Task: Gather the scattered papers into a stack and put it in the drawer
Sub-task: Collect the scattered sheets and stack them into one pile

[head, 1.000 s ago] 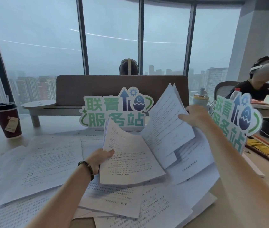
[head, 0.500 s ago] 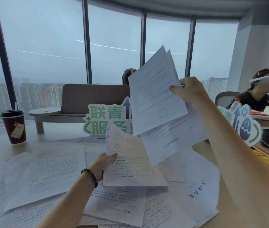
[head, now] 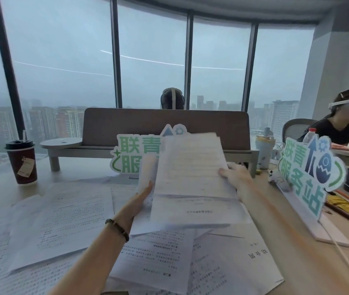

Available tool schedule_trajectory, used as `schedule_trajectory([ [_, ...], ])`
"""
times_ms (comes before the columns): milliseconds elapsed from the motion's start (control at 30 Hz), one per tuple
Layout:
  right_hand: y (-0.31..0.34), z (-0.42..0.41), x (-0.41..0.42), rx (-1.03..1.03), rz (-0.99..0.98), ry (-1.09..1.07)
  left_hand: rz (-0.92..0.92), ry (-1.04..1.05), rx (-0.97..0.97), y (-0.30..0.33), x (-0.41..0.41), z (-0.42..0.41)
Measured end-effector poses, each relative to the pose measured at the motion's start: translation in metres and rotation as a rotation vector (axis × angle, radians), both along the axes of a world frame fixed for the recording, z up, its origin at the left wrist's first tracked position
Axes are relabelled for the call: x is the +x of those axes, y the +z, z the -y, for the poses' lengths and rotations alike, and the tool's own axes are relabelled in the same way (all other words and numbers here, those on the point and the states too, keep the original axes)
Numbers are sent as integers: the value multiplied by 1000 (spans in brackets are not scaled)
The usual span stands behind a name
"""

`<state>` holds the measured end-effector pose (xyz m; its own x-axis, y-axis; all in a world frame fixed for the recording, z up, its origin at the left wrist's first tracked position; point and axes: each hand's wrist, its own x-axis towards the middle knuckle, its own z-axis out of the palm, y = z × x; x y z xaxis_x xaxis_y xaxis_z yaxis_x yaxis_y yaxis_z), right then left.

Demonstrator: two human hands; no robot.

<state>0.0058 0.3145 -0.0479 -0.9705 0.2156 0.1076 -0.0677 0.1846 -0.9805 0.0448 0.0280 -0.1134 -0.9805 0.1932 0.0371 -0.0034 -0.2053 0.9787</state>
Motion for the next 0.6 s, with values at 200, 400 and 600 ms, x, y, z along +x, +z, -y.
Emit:
schedule_trajectory([
  [200,-45,2,-5,5,83,2,111,5,8,-10,3,-1],
  [400,-57,-5,-8,-17,101,-29,137,61,62,-11,3,-4],
  [600,-63,-5,-9,-82,68,-166,82,-35,20,-7,12,-5],
])
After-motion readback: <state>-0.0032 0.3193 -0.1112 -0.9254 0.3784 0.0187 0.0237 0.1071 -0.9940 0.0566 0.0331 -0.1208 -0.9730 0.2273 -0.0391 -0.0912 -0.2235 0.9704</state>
